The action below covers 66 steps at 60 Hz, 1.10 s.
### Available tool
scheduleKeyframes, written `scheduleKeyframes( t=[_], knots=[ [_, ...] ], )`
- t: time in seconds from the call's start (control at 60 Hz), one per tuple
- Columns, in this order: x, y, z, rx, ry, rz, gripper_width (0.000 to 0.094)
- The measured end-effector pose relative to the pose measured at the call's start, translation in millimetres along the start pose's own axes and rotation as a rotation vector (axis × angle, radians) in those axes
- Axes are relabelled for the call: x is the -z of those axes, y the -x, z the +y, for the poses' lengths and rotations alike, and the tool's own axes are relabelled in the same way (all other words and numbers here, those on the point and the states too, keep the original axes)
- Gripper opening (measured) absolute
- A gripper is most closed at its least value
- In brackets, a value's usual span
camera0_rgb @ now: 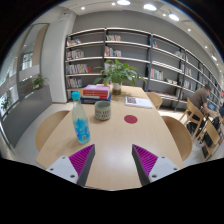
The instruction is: Pour water
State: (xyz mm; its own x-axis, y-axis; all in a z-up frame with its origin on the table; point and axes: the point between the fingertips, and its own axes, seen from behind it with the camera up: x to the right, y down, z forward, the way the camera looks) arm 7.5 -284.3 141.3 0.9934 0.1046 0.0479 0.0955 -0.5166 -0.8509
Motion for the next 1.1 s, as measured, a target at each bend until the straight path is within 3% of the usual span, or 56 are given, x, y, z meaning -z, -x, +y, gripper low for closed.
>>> scheduleKeyframes(
  t=[0.317, 0.733, 0.8, 0.85, 1.1],
  knots=[
    [-92.2, 114.1, -5.5, -0.005, -0.087, -0.138, 0.0761],
    [-187.2, 148.8, -61.2, -0.005, -0.215, -0.125, 0.0754],
    [-192.9, 147.2, -65.7, -0.006, -0.258, -0.11, 0.0689],
    [-197.5, 141.5, -66.8, -0.013, -0.284, -0.084, 0.0572],
    [-204.7, 145.4, -69.6, -0.027, -0.29, -0.112, 0.0383]
  ],
)
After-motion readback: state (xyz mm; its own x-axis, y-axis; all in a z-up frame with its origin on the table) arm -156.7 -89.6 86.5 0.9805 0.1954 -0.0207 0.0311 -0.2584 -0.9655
